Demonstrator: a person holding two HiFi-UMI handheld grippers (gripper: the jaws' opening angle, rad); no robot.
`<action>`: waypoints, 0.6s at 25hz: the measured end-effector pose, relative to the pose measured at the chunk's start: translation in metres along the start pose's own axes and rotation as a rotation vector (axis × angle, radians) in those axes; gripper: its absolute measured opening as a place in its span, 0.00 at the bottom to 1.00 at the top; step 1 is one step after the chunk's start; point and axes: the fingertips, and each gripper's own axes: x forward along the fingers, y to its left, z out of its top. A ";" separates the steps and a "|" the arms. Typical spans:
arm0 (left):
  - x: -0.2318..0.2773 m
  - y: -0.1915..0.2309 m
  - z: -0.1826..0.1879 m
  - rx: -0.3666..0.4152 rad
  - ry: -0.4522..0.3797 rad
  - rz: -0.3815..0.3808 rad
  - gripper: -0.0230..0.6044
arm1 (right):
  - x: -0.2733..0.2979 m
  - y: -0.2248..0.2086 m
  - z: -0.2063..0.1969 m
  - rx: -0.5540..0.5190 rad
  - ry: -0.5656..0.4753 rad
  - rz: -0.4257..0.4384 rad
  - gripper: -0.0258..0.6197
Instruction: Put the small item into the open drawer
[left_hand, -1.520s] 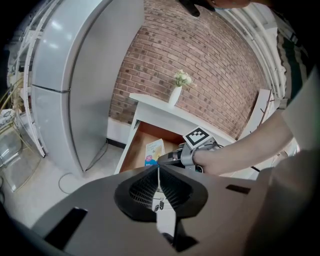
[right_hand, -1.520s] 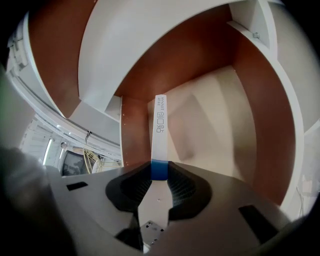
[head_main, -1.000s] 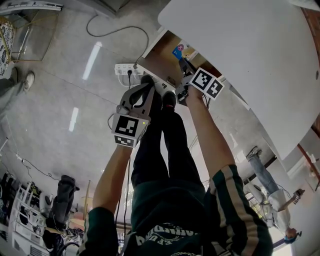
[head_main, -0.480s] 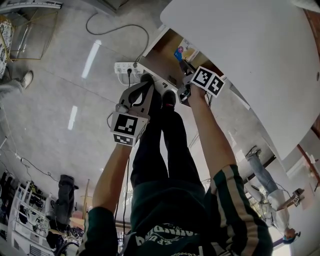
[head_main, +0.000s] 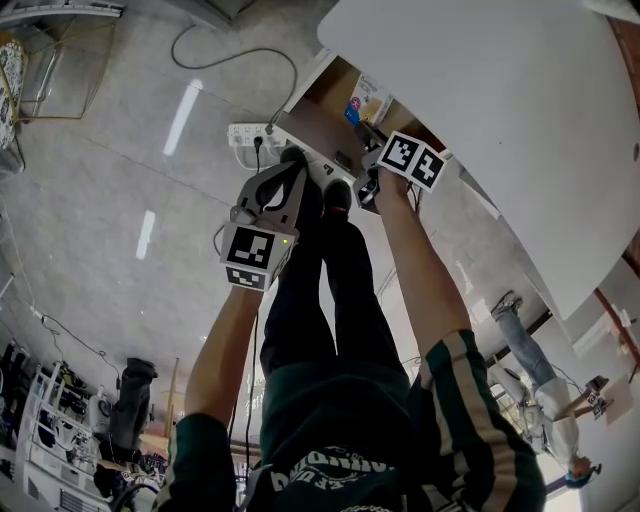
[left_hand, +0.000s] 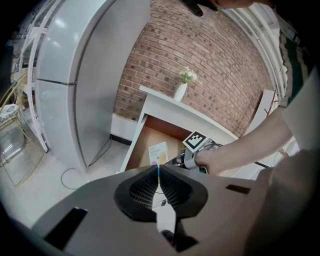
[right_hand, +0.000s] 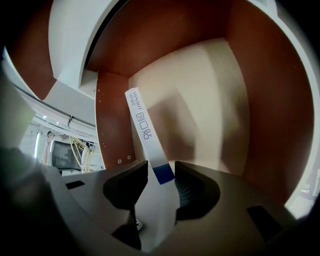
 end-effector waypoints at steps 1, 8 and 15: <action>0.001 -0.001 0.000 0.000 0.000 -0.001 0.08 | -0.001 -0.001 -0.001 -0.003 0.005 0.001 0.29; 0.006 -0.007 0.001 0.002 0.000 -0.002 0.08 | -0.002 -0.008 -0.002 -0.073 0.030 -0.048 0.34; 0.011 -0.012 0.000 0.003 0.006 -0.008 0.08 | -0.001 -0.011 -0.005 -0.018 0.062 -0.027 0.34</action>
